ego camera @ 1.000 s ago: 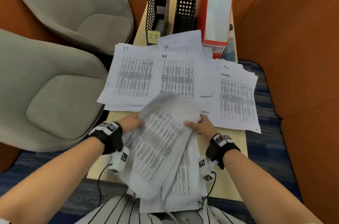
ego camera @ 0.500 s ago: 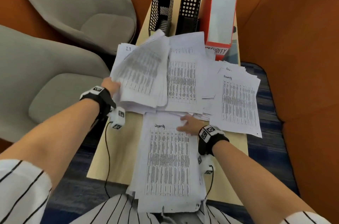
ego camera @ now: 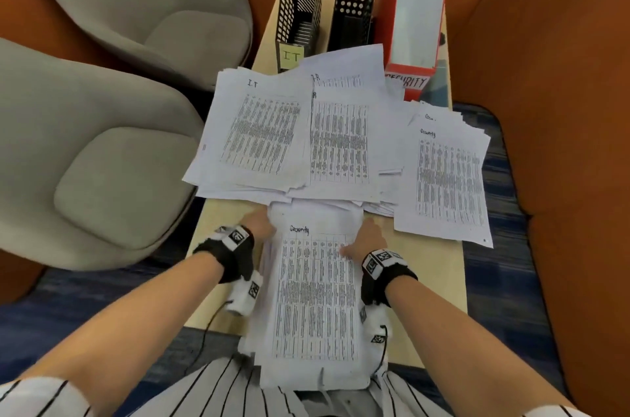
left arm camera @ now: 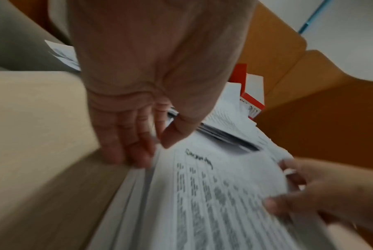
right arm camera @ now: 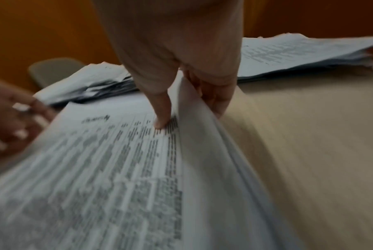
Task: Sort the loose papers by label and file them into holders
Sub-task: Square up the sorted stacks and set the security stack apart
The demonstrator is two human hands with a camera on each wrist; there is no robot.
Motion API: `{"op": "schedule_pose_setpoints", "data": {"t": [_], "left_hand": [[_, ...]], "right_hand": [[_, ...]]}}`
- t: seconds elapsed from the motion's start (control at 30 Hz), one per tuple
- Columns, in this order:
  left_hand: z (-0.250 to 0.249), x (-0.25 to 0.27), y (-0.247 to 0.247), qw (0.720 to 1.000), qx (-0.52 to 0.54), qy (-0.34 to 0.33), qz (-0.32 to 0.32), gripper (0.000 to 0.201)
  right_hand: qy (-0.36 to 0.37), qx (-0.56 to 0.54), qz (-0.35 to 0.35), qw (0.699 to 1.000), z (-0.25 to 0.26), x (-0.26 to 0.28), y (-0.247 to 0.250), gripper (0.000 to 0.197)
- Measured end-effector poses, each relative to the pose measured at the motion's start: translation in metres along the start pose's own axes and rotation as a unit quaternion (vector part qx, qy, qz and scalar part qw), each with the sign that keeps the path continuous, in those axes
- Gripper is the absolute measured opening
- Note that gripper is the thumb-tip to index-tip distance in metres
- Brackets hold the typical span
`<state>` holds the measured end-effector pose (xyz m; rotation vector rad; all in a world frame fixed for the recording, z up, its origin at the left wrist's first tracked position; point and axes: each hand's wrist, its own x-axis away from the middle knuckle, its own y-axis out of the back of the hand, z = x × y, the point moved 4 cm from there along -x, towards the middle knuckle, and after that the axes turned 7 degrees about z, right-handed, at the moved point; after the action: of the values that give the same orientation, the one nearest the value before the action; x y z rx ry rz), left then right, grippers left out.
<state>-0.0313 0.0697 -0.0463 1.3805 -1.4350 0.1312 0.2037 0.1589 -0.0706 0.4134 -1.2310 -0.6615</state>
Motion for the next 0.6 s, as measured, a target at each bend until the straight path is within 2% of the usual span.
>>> {"op": "schedule_pose_setpoints", "data": {"t": [0.07, 0.13, 0.2, 0.27, 0.33, 0.37, 0.4, 0.43, 0.5, 0.57, 0.6], "left_hand": [[0.006, 0.006, -0.022, 0.999, 0.024, -0.015, 0.017, 0.019], [0.002, 0.012, -0.033, 0.997, 0.029, -0.068, 0.020, 0.017], [-0.002, 0.016, -0.044, 0.992, 0.040, -0.104, 0.053, 0.027], [-0.009, 0.023, -0.051, 0.988, 0.029, -0.117, 0.097, 0.032], [-0.015, 0.027, -0.059, 0.980, -0.007, -0.147, 0.134, 0.022], [-0.016, 0.028, -0.059, 0.978, 0.005, -0.165, 0.127, 0.017], [-0.017, 0.029, -0.055, 0.978, 0.042, -0.173, 0.110, 0.018], [-0.017, 0.029, -0.050, 0.977, 0.099, -0.172, 0.078, 0.019], [-0.015, 0.028, -0.035, 0.958, 0.235, -0.163, -0.014, 0.015], [-0.013, 0.027, -0.023, 0.923, 0.349, -0.140, -0.087, 0.017], [-0.014, 0.024, -0.019, 0.906, 0.389, -0.132, -0.103, 0.022]], "right_hand": [[0.038, -0.017, -0.032, 0.999, 0.000, 0.002, -0.002, 0.094], [0.080, -0.012, -0.058, 0.995, 0.000, 0.009, -0.005, 0.099], [0.117, 0.006, -0.056, 0.992, 0.000, 0.014, -0.009, 0.098], [0.139, 0.060, -0.054, 0.987, -0.004, 0.014, -0.009, 0.080], [0.146, 0.138, -0.088, 0.976, -0.010, 0.015, -0.005, 0.068], [0.156, 0.114, -0.109, 0.975, -0.013, 0.016, -0.001, 0.067], [0.160, 0.020, -0.113, 0.980, -0.017, 0.017, 0.004, 0.065], [0.151, -0.118, -0.099, 0.976, -0.024, 0.018, 0.009, 0.065], [0.123, -0.309, 0.049, 0.942, -0.037, 0.021, 0.009, 0.069], [0.099, -0.327, 0.240, 0.909, -0.050, 0.028, -0.004, 0.071], [0.090, -0.288, 0.293, 0.907, -0.054, 0.032, -0.008, 0.069]]}}
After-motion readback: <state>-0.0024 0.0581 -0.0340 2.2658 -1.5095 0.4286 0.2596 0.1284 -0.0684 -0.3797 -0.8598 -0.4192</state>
